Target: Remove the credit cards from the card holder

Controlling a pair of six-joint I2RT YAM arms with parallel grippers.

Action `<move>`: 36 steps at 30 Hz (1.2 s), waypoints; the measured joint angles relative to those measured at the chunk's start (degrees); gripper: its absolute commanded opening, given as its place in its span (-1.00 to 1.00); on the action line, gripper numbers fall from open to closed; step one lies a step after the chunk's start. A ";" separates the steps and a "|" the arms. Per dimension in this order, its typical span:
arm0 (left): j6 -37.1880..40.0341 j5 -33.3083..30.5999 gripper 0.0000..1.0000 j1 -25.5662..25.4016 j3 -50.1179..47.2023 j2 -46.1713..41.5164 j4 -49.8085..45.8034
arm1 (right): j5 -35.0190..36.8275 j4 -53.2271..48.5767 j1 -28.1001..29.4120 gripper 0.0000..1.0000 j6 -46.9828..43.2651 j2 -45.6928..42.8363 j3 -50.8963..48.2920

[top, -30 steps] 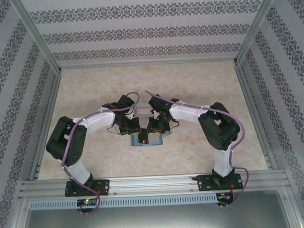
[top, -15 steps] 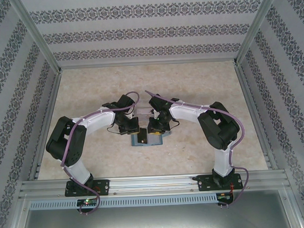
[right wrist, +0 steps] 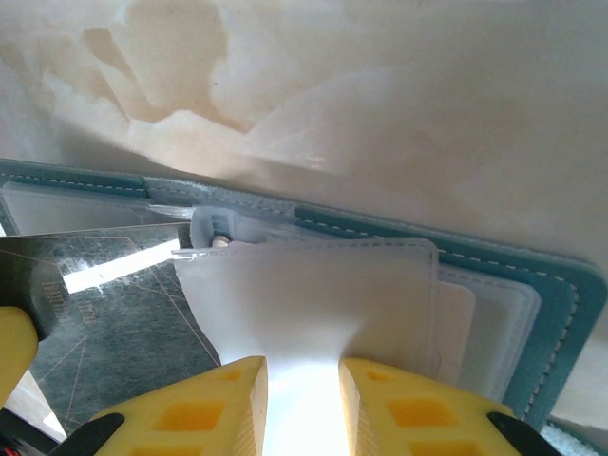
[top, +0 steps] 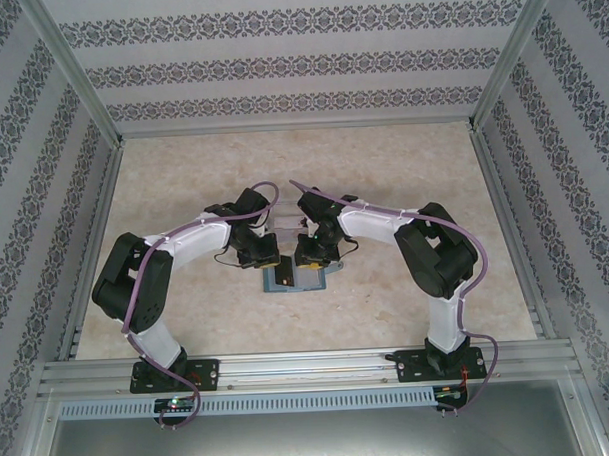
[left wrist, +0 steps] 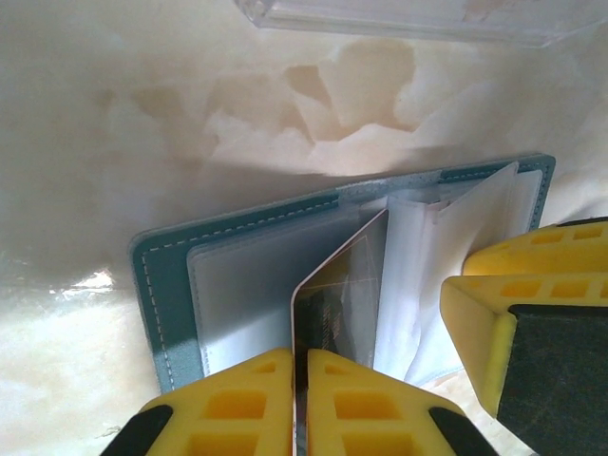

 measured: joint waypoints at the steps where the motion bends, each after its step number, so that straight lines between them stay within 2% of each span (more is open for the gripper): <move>1: -0.17 0.42 -0.76 0.00 0.00 0.00 0.17 | -0.02 -0.04 0.00 -0.44 0.00 0.04 0.07; 8: -1.66 4.11 -0.71 -0.04 -0.02 0.85 2.54 | -0.09 -0.09 -0.02 -0.44 -0.02 0.13 0.15; 20: -1.64 4.76 -0.63 -0.92 -0.04 0.98 2.43 | -0.09 -0.07 0.00 -0.44 0.00 0.13 0.15; 36: -1.20 5.16 -0.88 -2.43 -0.07 0.98 1.14 | 0.07 -0.02 -0.02 -0.44 0.00 -0.09 0.02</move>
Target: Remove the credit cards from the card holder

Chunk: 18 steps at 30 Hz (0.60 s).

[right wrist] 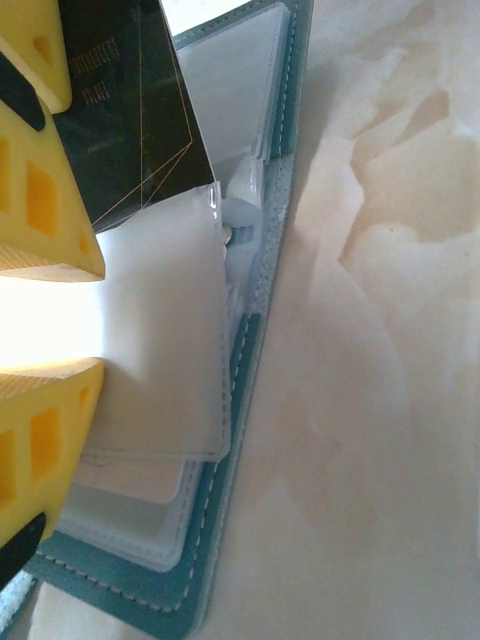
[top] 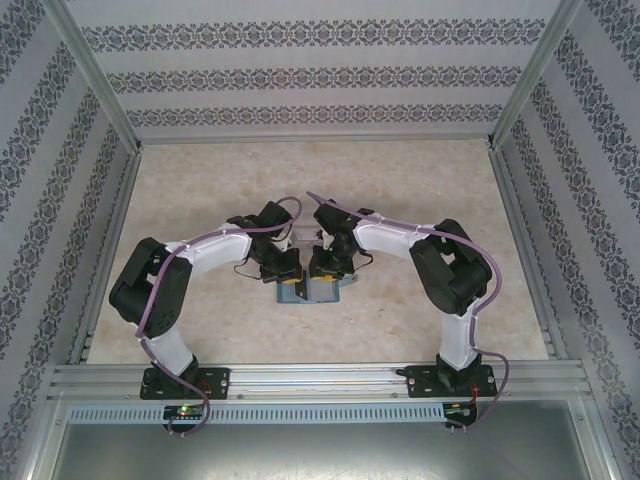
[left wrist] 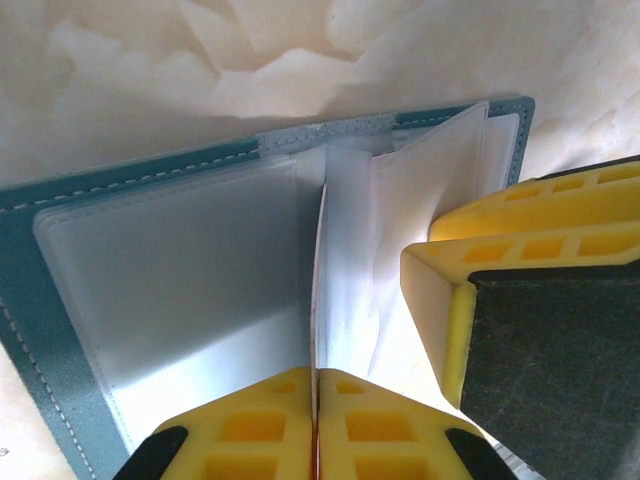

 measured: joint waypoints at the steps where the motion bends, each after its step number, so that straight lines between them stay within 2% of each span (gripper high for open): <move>1: 0.09 0.00 -0.90 0.00 0.00 0.00 -0.02 | 0.07 0.00 0.00 -0.44 0.00 -0.13 -0.09; 9: 1.60 -2.27 -0.90 0.00 0.17 -1.51 -2.69 | 1.40 -0.83 -1.88 -0.44 -0.48 -2.29 -1.55; 18: 8.66 -5.35 -0.92 0.00 6.01 -3.13 -8.26 | 2.49 -1.77 -6.08 -0.44 -2.03 -7.41 -3.30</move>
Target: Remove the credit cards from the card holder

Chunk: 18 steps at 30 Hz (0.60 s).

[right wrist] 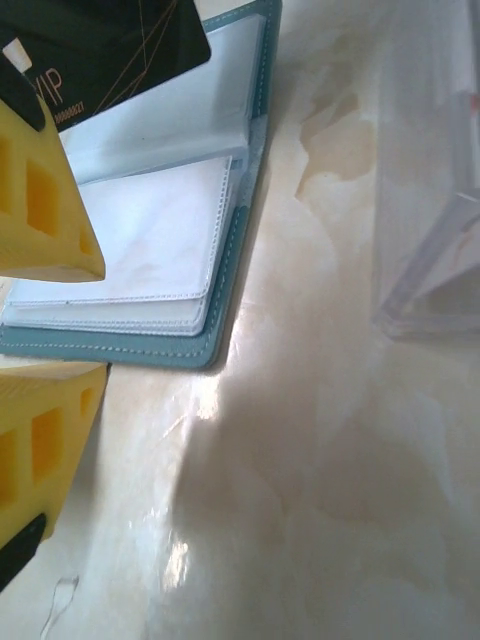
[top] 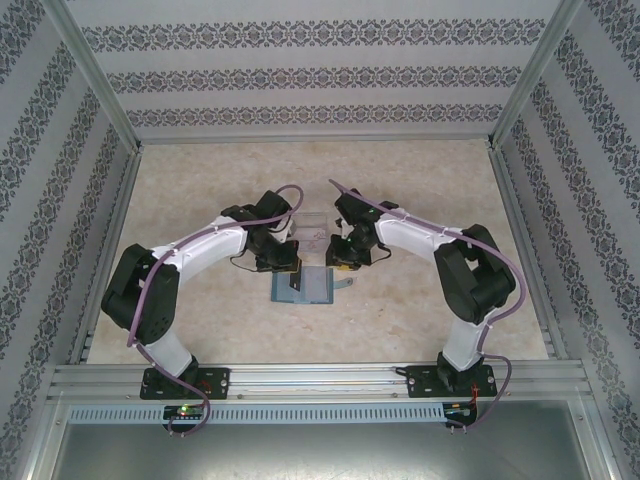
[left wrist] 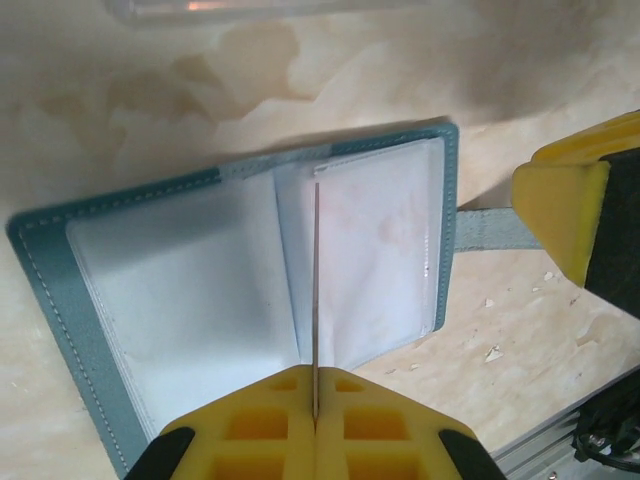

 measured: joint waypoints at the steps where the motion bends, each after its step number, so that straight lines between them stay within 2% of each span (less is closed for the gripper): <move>1: 1.09 -0.46 -0.92 0.00 0.68 0.00 -0.59 | 0.04 -0.02 -0.37 -0.44 -0.20 -0.37 -0.26; 5: 6.23 -3.02 -1.00 0.00 4.26 0.09 -4.04 | 0.44 -0.28 -1.81 -0.44 -1.05 -1.46 -1.77; 13: 20.06 -8.92 -1.00 0.00 16.04 3.02 -10.34 | 0.68 -1.09 -3.69 -0.44 -2.51 -2.21 -2.84; 18: 27.76 -11.54 -1.00 0.04 24.26 8.74 -13.20 | 0.83 -1.27 -4.46 -0.44 -2.71 -3.54 -3.19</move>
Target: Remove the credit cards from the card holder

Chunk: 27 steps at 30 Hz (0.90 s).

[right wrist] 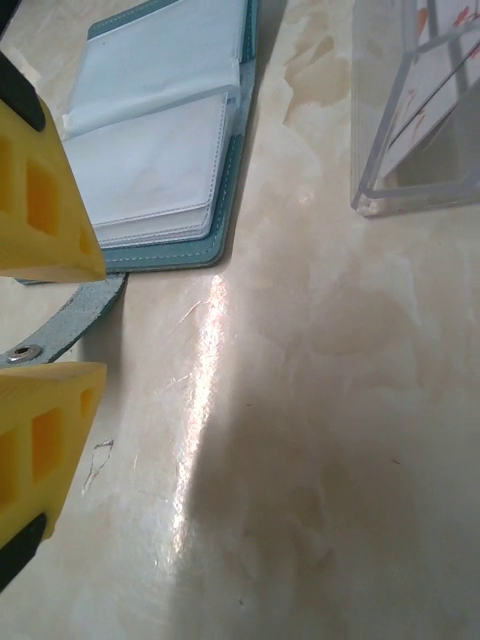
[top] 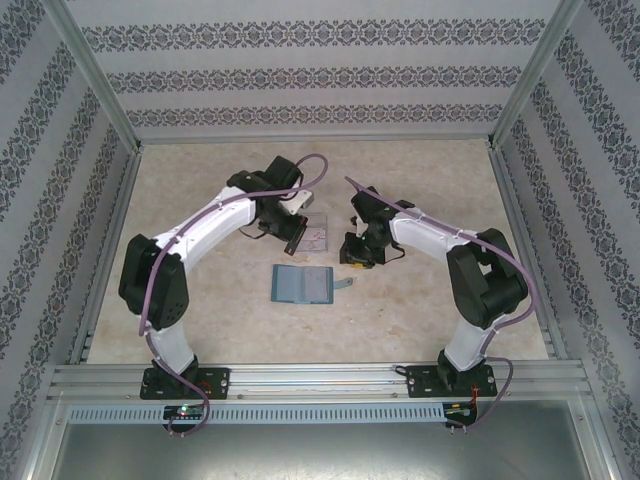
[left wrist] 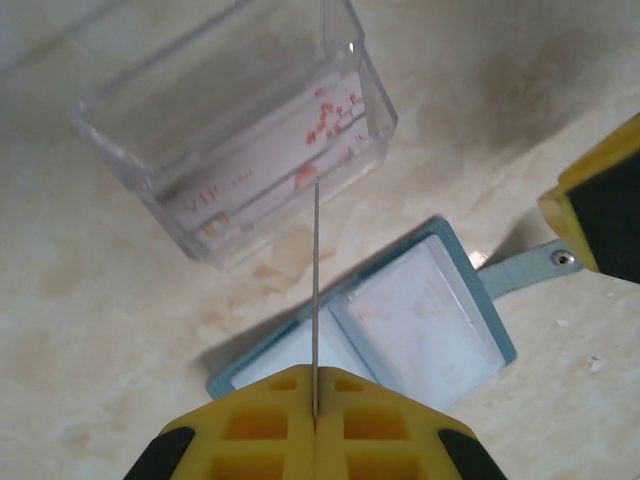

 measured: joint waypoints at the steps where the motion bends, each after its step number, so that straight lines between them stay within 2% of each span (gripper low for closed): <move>1: 1.62 -0.35 -1.00 0.00 1.79 1.40 -0.42 | 0.00 -0.02 -0.22 -0.44 -0.07 -0.31 -0.17; 9: 15.43 0.24 -1.00 0.02 13.33 10.27 -3.52 | 0.04 -0.07 -0.81 -0.44 -0.87 -3.06 -2.54; 20: 36.87 0.44 -1.00 0.02 19.41 12.04 -6.54 | 0.44 -0.46 -1.38 -0.44 -0.87 -6.60 -4.39; 27: 45.92 -1.66 -1.00 0.31 26.29 17.64 -9.44 | 1.27 -0.72 -1.86 -0.44 -0.83 -10.64 -6.84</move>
